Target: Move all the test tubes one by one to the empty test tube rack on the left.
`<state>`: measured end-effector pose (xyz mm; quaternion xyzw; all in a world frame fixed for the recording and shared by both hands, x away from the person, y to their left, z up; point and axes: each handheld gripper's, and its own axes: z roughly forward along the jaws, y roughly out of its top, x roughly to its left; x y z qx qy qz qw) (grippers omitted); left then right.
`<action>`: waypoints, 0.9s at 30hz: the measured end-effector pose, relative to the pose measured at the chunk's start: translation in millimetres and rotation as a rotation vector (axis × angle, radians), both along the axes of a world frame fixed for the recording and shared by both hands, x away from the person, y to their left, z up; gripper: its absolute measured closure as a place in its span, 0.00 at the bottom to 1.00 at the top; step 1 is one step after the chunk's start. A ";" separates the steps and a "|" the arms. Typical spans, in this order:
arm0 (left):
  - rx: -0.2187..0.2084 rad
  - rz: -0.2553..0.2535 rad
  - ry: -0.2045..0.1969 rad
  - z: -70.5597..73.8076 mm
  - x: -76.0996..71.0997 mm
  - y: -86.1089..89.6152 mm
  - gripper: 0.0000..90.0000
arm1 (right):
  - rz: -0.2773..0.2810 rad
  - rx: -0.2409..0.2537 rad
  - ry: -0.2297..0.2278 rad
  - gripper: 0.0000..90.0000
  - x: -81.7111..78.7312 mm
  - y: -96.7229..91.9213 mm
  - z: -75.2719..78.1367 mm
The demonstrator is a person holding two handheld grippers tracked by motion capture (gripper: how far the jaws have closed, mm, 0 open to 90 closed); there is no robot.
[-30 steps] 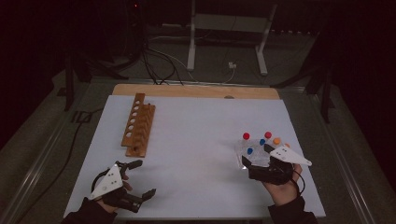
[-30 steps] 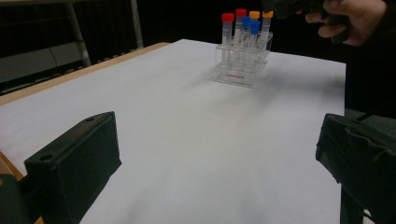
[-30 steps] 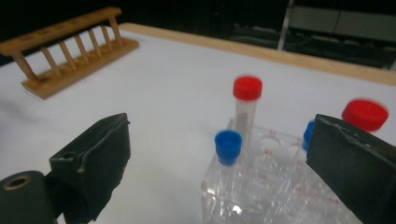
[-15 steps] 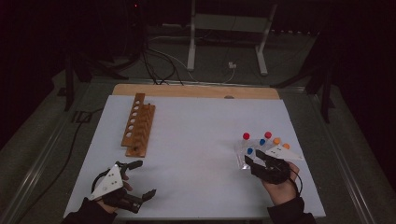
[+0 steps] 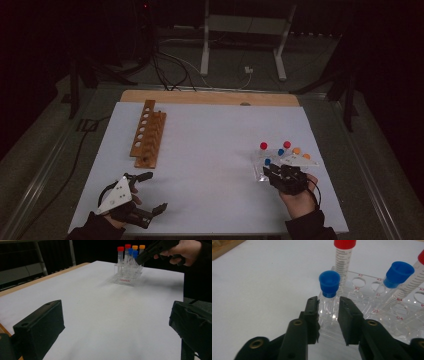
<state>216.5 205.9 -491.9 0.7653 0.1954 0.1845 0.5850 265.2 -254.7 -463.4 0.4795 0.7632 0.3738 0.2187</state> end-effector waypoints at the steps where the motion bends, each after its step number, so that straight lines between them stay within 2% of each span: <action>1: 0.000 0.000 0.000 0.0 0.0 0.0 0.00 | 0.000 -0.001 0.007 0.79 0.6 0.2 0.7; 8: 0.000 0.004 -0.001 0.2 -0.1 0.5 0.01 | 0.009 -0.020 0.027 0.80 7.7 1.5 3.2; 9: 0.000 0.005 -0.001 0.2 -0.1 0.7 0.01 | 0.013 -0.030 0.044 0.80 9.7 3.1 1.6; 13: 0.000 0.005 -0.001 0.1 -0.2 0.6 0.00 | 0.016 -0.046 0.045 0.82 10.4 5.6 2.2; 17: 0.001 0.006 -0.001 0.1 -0.2 0.5 0.01 | 0.015 -0.083 0.042 0.85 10.5 8.7 3.4; 23: 0.007 0.012 -0.008 0.2 -0.5 0.2 0.01 | 0.022 -0.096 0.017 0.85 8.8 9.2 7.3; 27: 0.002 0.010 0.001 0.9 -0.3 0.4 0.01 | 0.029 -0.092 -0.021 0.85 2.9 7.7 21.5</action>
